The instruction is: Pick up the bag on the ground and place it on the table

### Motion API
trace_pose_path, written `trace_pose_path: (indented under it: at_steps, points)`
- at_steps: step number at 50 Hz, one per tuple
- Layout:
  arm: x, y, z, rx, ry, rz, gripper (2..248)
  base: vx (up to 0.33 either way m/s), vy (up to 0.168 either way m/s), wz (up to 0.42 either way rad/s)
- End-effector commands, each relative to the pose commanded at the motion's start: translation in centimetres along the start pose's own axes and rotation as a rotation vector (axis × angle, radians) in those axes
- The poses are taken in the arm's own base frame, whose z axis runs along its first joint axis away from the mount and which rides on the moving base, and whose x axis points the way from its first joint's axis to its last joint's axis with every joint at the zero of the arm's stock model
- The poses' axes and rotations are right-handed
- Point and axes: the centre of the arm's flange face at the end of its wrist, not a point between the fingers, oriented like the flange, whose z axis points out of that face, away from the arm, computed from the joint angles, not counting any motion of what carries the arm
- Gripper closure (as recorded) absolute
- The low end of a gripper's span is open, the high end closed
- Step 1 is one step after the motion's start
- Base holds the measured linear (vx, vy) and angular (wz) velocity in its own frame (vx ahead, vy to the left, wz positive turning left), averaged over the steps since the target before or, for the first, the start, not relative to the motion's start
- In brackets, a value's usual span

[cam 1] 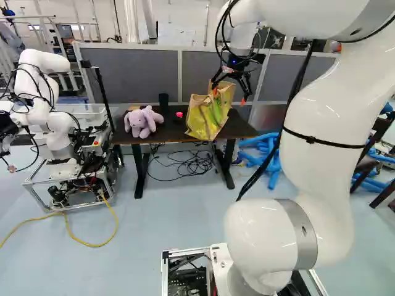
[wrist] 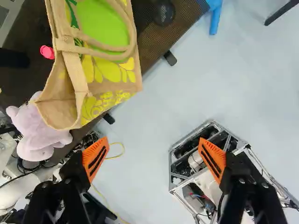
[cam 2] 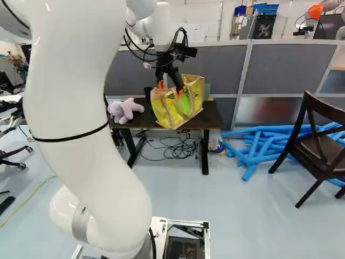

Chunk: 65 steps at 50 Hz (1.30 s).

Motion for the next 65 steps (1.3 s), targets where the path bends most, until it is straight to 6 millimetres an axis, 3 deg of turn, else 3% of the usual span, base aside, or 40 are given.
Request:
trace_pose_path:
  at_steps: [35, 65]
  points:
    - [-2.9, 1.0, 4.4, 0.089, 0.135, -0.112, 3, 0.000, 0.000, 0.000]
    - [-7.2, 3.0, 9.4, 0.184, 0.310, -0.247, 3, 0.000, 0.000, 0.000]
